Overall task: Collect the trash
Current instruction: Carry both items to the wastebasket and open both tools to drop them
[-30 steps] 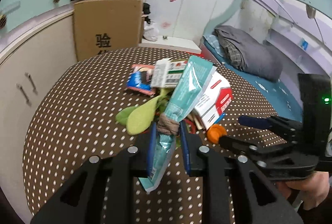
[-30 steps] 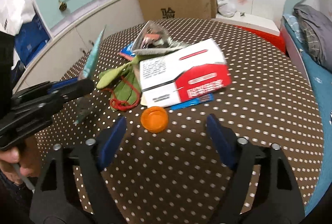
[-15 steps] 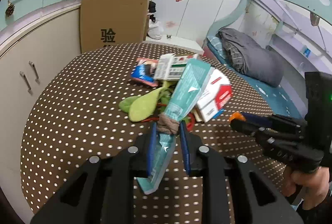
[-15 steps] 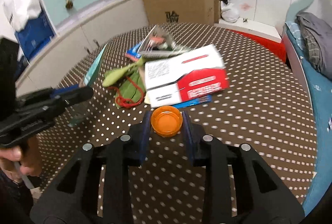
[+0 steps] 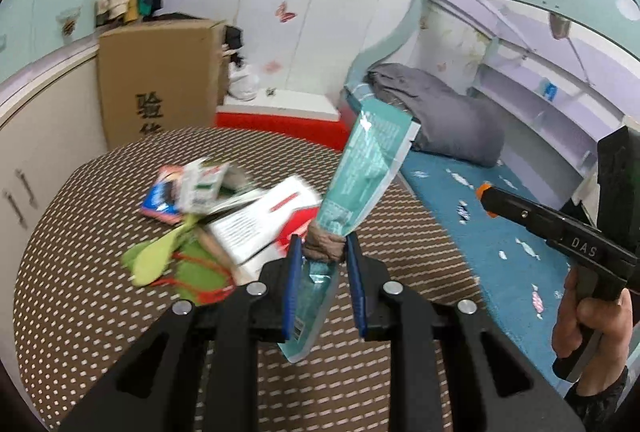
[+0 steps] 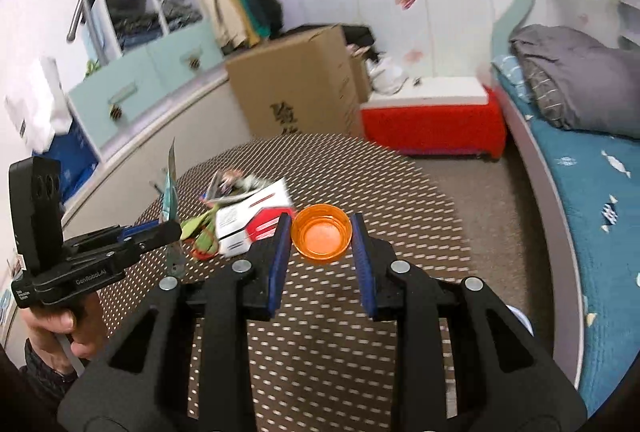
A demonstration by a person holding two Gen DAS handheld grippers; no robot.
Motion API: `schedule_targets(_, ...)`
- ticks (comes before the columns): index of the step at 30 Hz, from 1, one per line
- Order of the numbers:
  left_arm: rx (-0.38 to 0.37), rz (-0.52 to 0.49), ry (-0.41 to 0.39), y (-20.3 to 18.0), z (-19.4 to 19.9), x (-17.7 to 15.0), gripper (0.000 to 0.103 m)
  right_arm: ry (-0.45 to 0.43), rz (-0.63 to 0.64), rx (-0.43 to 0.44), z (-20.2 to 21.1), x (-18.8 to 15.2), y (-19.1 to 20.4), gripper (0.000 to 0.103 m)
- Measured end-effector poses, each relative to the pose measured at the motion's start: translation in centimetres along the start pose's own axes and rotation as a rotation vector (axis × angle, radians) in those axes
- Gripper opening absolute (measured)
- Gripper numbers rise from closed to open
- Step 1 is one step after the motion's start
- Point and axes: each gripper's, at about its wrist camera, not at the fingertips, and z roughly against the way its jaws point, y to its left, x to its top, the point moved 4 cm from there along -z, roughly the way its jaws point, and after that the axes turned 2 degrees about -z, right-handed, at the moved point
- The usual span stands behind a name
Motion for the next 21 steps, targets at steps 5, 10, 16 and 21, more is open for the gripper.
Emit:
schedule_targets(5, -0.065, -0.035, -0.005, -4.5, -0.9, 1.7, 0.021, -0.053, -0.055, -0.030, 2.7, 0.8, -3.9, 0.030)
schedule_targets(10, -0.126, -0.069, 0.006, -9.1, -2.6, 3.0, 0.021, -0.102, -0.126, -0.057, 5.5, 1.2, -8.0, 0.030)
schedule_targets(16, -0.197, -0.100, 0.045, -15.0, -5.9, 4.5, 0.021, -0.150, -0.236, -0.121, 8.3, 1.0, -14.1, 0.030)
schedule_targets(21, -0.267, -0.096, 0.119, -19.5, -9.5, 4.4, 0.021, -0.140, -0.372, -0.194, 8.7, -0.5, -20.4, 0.030)
